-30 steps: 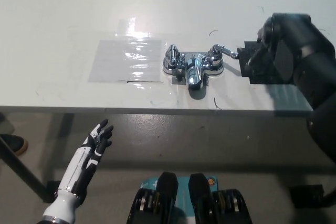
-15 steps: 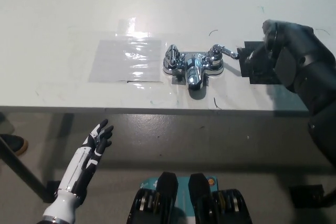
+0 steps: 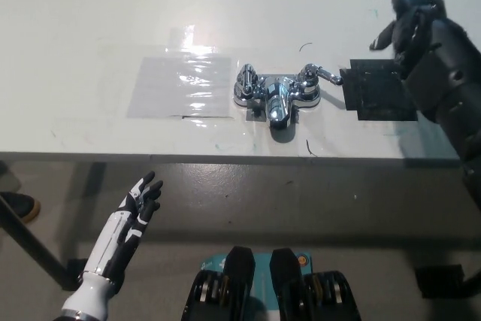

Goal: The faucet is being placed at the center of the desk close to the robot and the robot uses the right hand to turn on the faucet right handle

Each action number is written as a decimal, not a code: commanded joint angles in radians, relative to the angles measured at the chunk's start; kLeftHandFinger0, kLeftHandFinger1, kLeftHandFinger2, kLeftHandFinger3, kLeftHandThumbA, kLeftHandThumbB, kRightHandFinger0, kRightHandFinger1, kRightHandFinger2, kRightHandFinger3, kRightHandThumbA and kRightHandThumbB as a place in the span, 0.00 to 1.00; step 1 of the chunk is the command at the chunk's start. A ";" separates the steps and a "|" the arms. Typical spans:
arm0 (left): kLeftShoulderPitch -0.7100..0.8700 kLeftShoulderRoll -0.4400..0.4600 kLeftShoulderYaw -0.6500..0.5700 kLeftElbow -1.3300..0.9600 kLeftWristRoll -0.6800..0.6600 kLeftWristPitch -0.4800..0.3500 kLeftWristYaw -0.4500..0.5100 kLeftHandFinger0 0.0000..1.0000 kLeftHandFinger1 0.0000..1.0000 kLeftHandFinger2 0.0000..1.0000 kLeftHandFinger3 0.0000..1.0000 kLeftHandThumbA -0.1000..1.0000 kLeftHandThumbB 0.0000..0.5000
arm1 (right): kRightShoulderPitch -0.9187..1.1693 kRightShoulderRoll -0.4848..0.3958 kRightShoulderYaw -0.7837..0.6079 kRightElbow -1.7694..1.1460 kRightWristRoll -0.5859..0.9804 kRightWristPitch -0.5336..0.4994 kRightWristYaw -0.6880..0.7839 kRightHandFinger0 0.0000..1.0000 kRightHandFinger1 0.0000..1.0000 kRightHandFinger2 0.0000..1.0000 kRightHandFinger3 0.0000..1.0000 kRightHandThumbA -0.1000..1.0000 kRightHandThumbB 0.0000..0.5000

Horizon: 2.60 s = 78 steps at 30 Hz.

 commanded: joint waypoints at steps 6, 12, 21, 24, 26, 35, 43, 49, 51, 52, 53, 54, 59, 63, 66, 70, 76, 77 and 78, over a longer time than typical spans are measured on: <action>-0.034 0.024 0.019 -0.012 -0.013 -0.017 -0.015 1.00 1.00 1.00 1.00 0.89 0.34 | 0.151 -0.176 -0.432 -1.140 0.148 -0.017 -0.116 1.00 1.00 1.00 1.00 1.00 0.28; -0.062 0.022 0.019 0.000 -0.008 -0.009 -0.011 1.00 1.00 1.00 1.00 0.89 0.31 | 0.333 -0.163 -0.505 -1.720 0.223 0.064 0.027 1.00 1.00 1.00 1.00 1.00 0.37; -0.066 0.017 0.017 0.015 -0.014 -0.018 -0.013 1.00 1.00 1.00 1.00 0.89 0.33 | 0.605 -0.106 -0.504 -2.119 0.362 -0.049 -0.054 1.00 1.00 1.00 1.00 1.00 0.26; -0.086 0.010 0.018 0.029 -0.020 -0.012 -0.010 1.00 1.00 1.00 1.00 0.89 0.36 | 0.673 -0.101 -0.487 -2.150 0.276 -0.171 -0.111 1.00 1.00 1.00 1.00 1.00 0.23; -0.100 0.013 0.020 0.042 -0.017 -0.020 -0.009 1.00 1.00 1.00 1.00 0.89 0.36 | 0.705 -0.097 -0.487 -2.150 0.278 -0.239 -0.130 1.00 1.00 1.00 1.00 1.00 0.25; -0.179 0.014 0.028 0.067 -0.022 -0.010 -0.006 1.00 1.00 1.00 1.00 0.89 0.32 | 0.690 -0.081 -0.513 -2.150 0.347 -0.298 -0.171 1.00 1.00 1.00 1.00 1.00 0.34; -0.214 0.011 0.033 0.073 -0.018 -0.006 0.005 1.00 1.00 1.00 1.00 0.89 0.32 | 0.710 -0.012 -0.510 -2.150 0.291 -0.366 -0.189 1.00 1.00 1.00 1.00 1.00 0.46; -0.222 0.011 0.034 0.076 -0.023 -0.008 0.001 1.00 1.00 1.00 1.00 0.89 0.32 | 0.874 0.062 -0.463 -2.150 0.289 -0.472 -0.207 1.00 1.00 1.00 1.00 1.00 0.51; -0.222 0.012 0.033 0.077 -0.022 -0.008 0.001 1.00 1.00 1.00 1.00 0.89 0.32 | 0.922 0.058 -0.444 -2.150 0.337 -0.496 -0.202 1.00 1.00 1.00 1.00 1.00 0.50; -0.225 0.013 0.033 0.075 -0.016 -0.003 0.004 1.00 1.00 1.00 1.00 0.89 0.32 | 0.973 0.080 -0.413 -2.150 0.315 -0.489 -0.195 1.00 1.00 1.00 1.00 1.00 0.35; -0.228 0.014 0.033 0.076 -0.015 -0.003 0.004 1.00 1.00 1.00 1.00 0.89 0.32 | 0.985 0.081 -0.408 -2.150 0.297 -0.485 -0.192 1.00 1.00 1.00 1.00 1.00 0.31; -0.229 0.014 0.033 0.078 -0.014 -0.007 0.005 1.00 1.00 1.00 1.00 0.90 0.32 | 1.015 0.088 -0.390 -2.150 0.278 -0.471 -0.190 1.00 1.00 1.00 1.00 1.00 0.19; -0.211 0.014 0.033 0.065 -0.024 -0.008 -0.003 1.00 1.00 1.00 1.00 0.90 0.31 | 1.187 0.129 -0.343 -1.933 0.346 -0.589 -0.207 1.00 1.00 1.00 1.00 1.00 0.16; -0.187 0.010 0.029 0.055 -0.019 -0.013 -0.001 1.00 1.00 1.00 1.00 0.90 0.33 | 1.261 0.152 -0.347 -1.713 0.360 -0.623 -0.199 1.00 1.00 1.00 1.00 1.00 0.15; -0.155 0.009 0.025 0.043 -0.020 -0.018 -0.004 1.00 1.00 1.00 1.00 0.90 0.31 | 1.292 0.148 -0.355 -1.589 0.363 -0.649 -0.187 1.00 1.00 1.00 1.00 1.00 0.10; -0.119 0.014 0.020 0.023 -0.015 -0.010 -0.009 1.00 1.00 1.00 1.00 0.89 0.30 | 1.311 0.148 -0.352 -1.452 0.360 -0.671 -0.172 1.00 1.00 1.00 1.00 0.91 0.09; -0.058 0.004 0.009 0.000 -0.017 0.001 -0.012 1.00 1.00 1.00 1.00 0.88 0.33 | 1.354 0.171 -0.351 -1.322 0.439 -0.653 -0.108 1.00 1.00 1.00 1.00 0.84 0.07; -0.043 0.003 0.006 -0.002 -0.012 -0.004 -0.011 1.00 1.00 1.00 1.00 0.89 0.35 | 1.363 0.173 -0.352 -1.297 0.446 -0.655 -0.102 1.00 1.00 1.00 1.00 0.83 0.08; -0.036 0.003 0.005 -0.003 -0.011 -0.004 -0.011 1.00 1.00 1.00 1.00 0.89 0.36 | 1.366 0.174 -0.352 -1.284 0.445 -0.657 -0.100 1.00 1.00 1.00 1.00 0.82 0.08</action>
